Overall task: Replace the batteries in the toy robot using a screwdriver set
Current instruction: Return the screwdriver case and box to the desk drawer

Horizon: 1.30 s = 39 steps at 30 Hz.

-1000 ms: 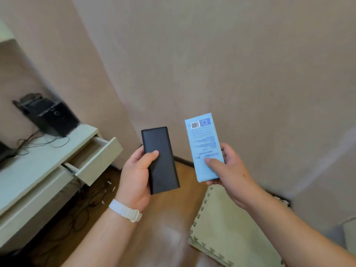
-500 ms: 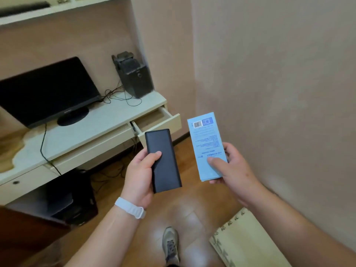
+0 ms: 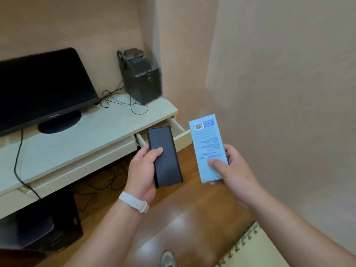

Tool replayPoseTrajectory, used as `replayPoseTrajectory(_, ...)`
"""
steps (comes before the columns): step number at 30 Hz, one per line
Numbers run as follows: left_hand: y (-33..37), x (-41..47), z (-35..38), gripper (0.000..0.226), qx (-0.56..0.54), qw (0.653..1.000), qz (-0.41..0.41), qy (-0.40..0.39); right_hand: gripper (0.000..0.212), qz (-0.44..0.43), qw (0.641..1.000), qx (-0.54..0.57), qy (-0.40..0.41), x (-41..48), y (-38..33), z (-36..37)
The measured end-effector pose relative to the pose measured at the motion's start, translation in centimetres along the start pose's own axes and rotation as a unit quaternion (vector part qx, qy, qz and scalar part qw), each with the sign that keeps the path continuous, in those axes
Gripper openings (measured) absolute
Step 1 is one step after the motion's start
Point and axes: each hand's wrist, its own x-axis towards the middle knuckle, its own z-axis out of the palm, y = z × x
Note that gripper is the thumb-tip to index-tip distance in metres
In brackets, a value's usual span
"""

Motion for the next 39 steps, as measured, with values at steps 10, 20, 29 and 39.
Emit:
replayPoseTrajectory(10,2.7,9.1,-2.9,0.02,-0.016,0.999,-0.022,0.029,0.023,0.027,0.999,0.0,-0.021,8.8,-0.3,5.3)
replayPoseTrajectory(20,3.2,19.5,-0.3,0.02,-0.001,0.994,-0.021,0.108,0.029,0.087,0.992,0.011,-0.092,23.7,1.1,4.9)
replayPoseTrajectory(29,1.2,28.8,4.3,0.022,0.011,0.974,-0.061,0.218,0.028,0.134,0.976,-0.041,-0.166,36.4,2.3,1.5)
replayPoseTrajectory(39,-2.6,34.0,2.5,0.024,-0.003,0.945,-0.131,0.299,0.025,0.197,0.936,-0.173,-0.235,43.3,7.5,3.4)
